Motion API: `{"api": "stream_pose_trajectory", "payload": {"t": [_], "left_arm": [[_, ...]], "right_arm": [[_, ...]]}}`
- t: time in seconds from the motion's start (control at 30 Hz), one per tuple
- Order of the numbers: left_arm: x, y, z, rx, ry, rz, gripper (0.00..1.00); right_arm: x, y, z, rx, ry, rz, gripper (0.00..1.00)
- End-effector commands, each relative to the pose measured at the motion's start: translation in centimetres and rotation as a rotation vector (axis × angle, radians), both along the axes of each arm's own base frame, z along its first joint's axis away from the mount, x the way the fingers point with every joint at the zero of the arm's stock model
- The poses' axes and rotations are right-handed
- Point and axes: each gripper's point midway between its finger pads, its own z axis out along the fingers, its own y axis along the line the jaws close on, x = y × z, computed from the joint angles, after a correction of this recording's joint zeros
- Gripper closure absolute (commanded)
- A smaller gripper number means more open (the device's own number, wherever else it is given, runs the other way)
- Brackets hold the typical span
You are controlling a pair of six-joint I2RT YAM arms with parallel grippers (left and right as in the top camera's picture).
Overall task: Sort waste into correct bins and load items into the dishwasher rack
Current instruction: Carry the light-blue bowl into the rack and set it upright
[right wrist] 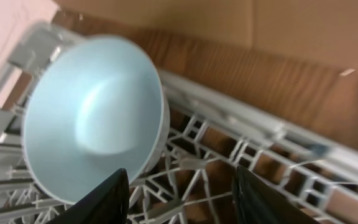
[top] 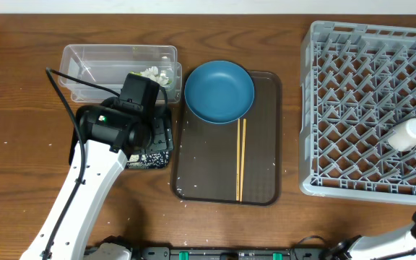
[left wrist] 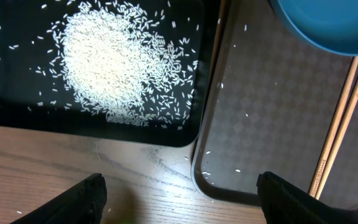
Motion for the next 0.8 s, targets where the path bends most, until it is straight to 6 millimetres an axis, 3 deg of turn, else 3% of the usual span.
{"api": "stream_pose_trajectory", "payload": {"t": [0.0, 0.47, 0.77], "left_arm": [[-0.1, 0.2, -0.3, 0.008, 0.013, 0.008, 0.2], [-0.1, 0.2, -0.3, 0.006, 0.013, 0.015, 0.2], [-0.1, 0.2, -0.3, 0.006, 0.013, 0.016, 0.2]], "right_arm": [[0.9, 0.1, -1.4, 0.056, -0.04, 0.01, 0.49], [2.3, -0.4, -1.6, 0.035, -0.087, 0.04, 0.55], [2.3, 0.0, 0.6, 0.021, -0.124, 0.059, 0.55]]}}
